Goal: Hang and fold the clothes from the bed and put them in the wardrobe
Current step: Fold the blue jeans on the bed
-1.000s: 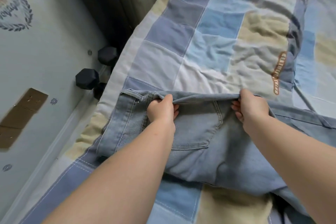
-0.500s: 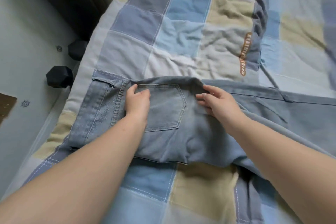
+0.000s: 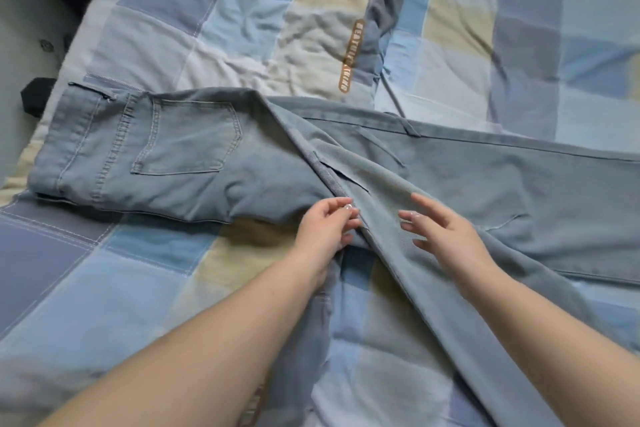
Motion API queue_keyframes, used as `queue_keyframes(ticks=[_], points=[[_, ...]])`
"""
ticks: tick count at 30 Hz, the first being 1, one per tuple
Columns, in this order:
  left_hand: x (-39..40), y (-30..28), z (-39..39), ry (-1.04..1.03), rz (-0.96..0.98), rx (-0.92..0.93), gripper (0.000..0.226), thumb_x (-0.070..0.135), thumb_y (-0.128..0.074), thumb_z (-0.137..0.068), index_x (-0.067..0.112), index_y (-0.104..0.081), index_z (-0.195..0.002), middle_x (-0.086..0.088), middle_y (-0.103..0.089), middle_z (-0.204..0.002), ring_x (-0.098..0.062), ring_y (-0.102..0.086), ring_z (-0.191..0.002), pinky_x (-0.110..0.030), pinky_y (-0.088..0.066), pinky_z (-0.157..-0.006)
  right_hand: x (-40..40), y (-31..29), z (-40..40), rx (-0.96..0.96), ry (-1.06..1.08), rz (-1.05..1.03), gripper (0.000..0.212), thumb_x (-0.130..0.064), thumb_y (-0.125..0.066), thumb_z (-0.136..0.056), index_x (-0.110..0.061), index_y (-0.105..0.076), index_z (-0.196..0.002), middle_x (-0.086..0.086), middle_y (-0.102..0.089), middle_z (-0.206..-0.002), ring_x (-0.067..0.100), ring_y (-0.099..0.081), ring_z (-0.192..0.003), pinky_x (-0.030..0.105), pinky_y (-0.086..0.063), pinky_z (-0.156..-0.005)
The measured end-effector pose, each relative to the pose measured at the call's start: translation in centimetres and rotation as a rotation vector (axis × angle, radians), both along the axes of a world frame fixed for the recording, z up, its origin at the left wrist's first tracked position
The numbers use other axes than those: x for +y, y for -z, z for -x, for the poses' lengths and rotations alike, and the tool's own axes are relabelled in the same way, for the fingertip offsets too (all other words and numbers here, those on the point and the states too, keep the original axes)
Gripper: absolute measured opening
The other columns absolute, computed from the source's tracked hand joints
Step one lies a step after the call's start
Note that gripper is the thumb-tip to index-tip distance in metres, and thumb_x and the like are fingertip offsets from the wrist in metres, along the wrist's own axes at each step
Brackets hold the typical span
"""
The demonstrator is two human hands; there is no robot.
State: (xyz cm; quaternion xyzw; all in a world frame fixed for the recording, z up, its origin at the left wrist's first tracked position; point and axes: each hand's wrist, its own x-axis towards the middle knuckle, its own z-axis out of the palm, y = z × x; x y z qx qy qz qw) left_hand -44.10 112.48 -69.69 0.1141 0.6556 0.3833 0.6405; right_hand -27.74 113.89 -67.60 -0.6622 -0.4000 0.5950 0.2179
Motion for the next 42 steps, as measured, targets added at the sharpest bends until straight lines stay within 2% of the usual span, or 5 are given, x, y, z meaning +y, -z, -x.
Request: queue_keyframes(ticks=[13, 25, 32, 39, 42], points=[[-15.3, 7.8, -22.4, -0.084, 0.367, 0.137, 0.027, 0.020, -0.061, -0.093, 0.010, -0.054, -0.117, -0.002, -0.066, -0.105, -0.014, -0.062, -0.094, -0.027, -0.049, -0.071, -13.3, 5.3, -28.4, -0.437, -0.593, -0.009, 0.049, -0.026, -0.057, -0.091, -0.035, -0.045, -0.138, -0.019, -0.061, -0.118, 0.002, -0.056, -0.104, 0.019, -0.040, -0.092], [-21.1, 6.2, -35.1, 0.382, 0.550, -0.233, 0.022, 0.014, -0.061, -0.091, 0.001, -0.068, -0.107, -0.010, -0.074, -0.096, -0.019, -0.070, -0.083, -0.040, -0.056, -0.081, -20.3, 12.6, -39.3, -1.015, -0.817, -0.357, 0.094, -0.003, -0.083, -0.039, -0.016, -0.054, -0.127, 0.018, -0.054, -0.134, 0.034, -0.051, -0.122, 0.056, -0.045, -0.091], [-10.7, 2.3, -38.9, 0.250, 0.248, -0.283, 0.021, 0.010, -0.049, -0.094, 0.006, -0.069, -0.088, -0.010, -0.072, -0.082, -0.016, -0.069, -0.068, -0.028, -0.058, -0.063, -19.0, 13.4, -40.0, -0.901, -0.384, -0.311, 0.081, -0.004, -0.081, -0.039, -0.016, -0.061, -0.117, 0.009, -0.057, -0.130, 0.026, -0.045, -0.126, 0.053, -0.036, -0.102], [0.5, 0.0, -42.9, 0.366, 0.098, -0.151, 0.022, 0.015, -0.046, -0.095, 0.012, -0.062, -0.081, -0.003, -0.070, -0.067, -0.012, -0.069, -0.063, -0.032, -0.052, -0.084, -15.1, 11.7, -40.9, -0.633, -0.007, -0.223, 0.006, -0.014, -0.060, -0.083, -0.014, -0.059, -0.088, 0.000, -0.057, -0.077, 0.031, -0.060, -0.081, 0.034, -0.041, -0.063], [4.8, -0.6, -44.2, 0.383, 0.021, -0.072, 0.023, 0.019, -0.046, -0.095, 0.015, -0.062, -0.079, 0.002, -0.068, -0.061, -0.010, -0.069, -0.065, -0.029, -0.052, -0.080, -12.6, 10.5, -41.2, -0.424, 0.204, -0.224, 0.010, -0.023, -0.059, -0.090, -0.016, -0.053, -0.088, -0.001, -0.059, -0.070, 0.026, -0.057, -0.070, 0.039, -0.040, -0.062]])
